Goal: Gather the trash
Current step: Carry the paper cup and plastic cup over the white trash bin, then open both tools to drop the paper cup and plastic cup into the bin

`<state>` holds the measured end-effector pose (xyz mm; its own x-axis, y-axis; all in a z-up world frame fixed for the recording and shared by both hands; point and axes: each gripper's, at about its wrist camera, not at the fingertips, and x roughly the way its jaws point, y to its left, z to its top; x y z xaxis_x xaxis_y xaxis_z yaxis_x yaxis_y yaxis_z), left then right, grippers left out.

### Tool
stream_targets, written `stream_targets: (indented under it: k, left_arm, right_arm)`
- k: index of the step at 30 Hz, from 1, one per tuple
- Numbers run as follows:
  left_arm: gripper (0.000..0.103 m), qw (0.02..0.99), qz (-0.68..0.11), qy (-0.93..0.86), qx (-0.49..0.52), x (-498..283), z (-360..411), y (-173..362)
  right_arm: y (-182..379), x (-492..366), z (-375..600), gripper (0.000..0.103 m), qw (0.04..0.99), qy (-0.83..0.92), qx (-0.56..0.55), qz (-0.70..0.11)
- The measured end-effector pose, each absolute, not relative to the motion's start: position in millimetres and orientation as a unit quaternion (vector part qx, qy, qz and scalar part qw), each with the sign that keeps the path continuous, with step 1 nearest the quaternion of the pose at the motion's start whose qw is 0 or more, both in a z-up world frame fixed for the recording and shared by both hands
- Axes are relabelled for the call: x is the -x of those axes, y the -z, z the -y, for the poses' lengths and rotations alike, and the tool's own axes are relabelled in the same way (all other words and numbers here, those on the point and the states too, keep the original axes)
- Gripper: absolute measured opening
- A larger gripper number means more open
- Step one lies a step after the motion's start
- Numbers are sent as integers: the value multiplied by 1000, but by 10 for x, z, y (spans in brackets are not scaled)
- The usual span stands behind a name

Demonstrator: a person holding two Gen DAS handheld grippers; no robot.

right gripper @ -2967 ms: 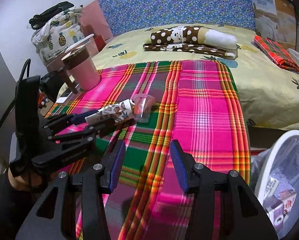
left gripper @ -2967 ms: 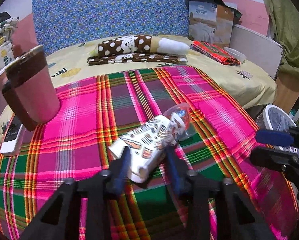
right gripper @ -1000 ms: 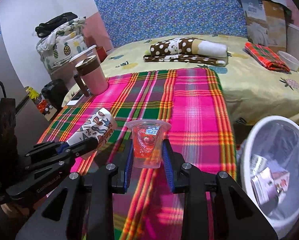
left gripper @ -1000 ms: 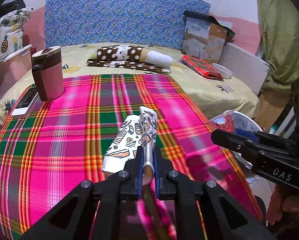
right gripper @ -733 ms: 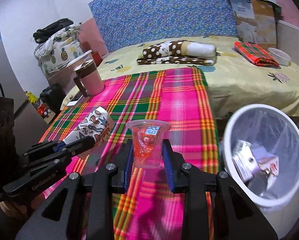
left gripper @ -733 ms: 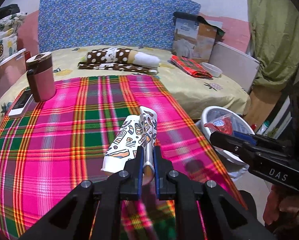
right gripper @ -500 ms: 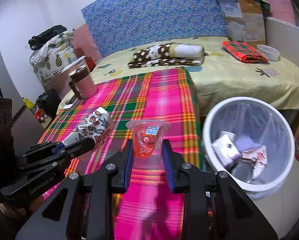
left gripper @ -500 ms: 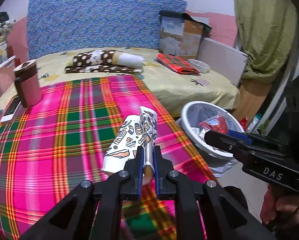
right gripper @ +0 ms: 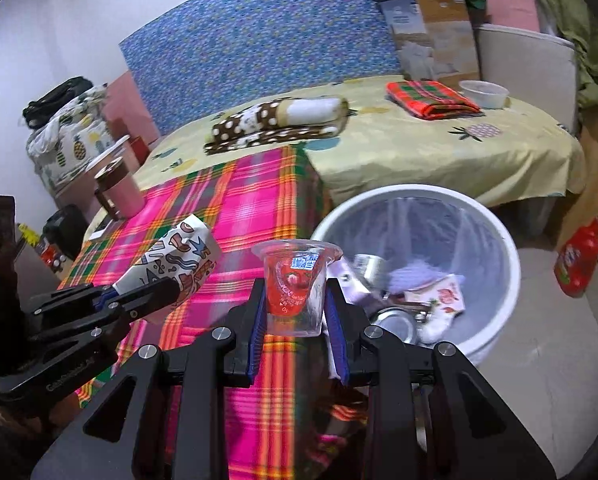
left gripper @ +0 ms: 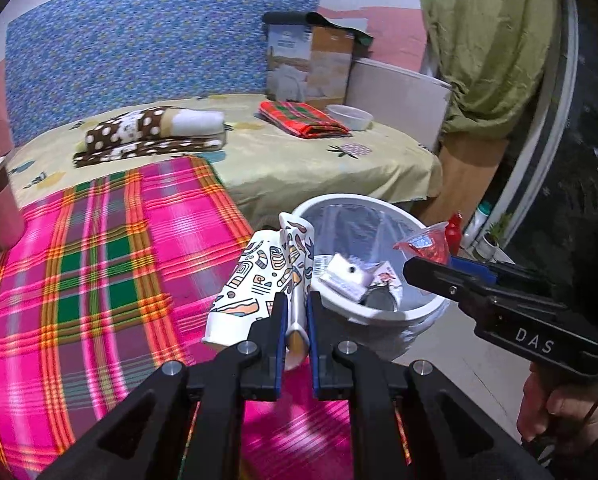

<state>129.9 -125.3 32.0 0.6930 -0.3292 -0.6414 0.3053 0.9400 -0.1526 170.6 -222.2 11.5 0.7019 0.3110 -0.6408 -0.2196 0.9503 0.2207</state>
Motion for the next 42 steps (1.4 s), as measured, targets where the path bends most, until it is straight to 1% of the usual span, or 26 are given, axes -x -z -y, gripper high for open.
stream_targets:
  k: [13,23,34,35,37,39,40,42]
  left_arm:
    - [10,902,-370,224,-7,-1579,1851,-217]
    - [10,888,-385,250,-20,-1779,2223,-82]
    - [10,876,-396,275,-26,-1946,2469,11]
    - [11,875,-396,277,-26,-1956,2483,13]
    - [16,873,-398,279,-25,-1977,2495,26]
    - [35,872,-401,280,-20,-2005,2489,39]
    - [37,872,-402,280,-17,-2013,2484,45]
    - [37,872,-402,279,-13,-2014,2464,46]
  right_arm:
    - [53,-1793,2763,30,919,-85,-89,-374]
    - [234,-1916,2964,31,909,-64,-92,-401]
    - [358,-2063,3070,31,899,-56,-86,-426]
    - [367,-2075,3075,31,898,-55,-85,-428]
    - [377,-2096,3083,31,897,-52,-83,-431]
    - [380,-2097,3089,32,897,-51,-82,-431]
    - [376,-2098,3087,32,897,-51,-82,-431]
    - [368,-2087,3091,33,899,-49,-82,-428]
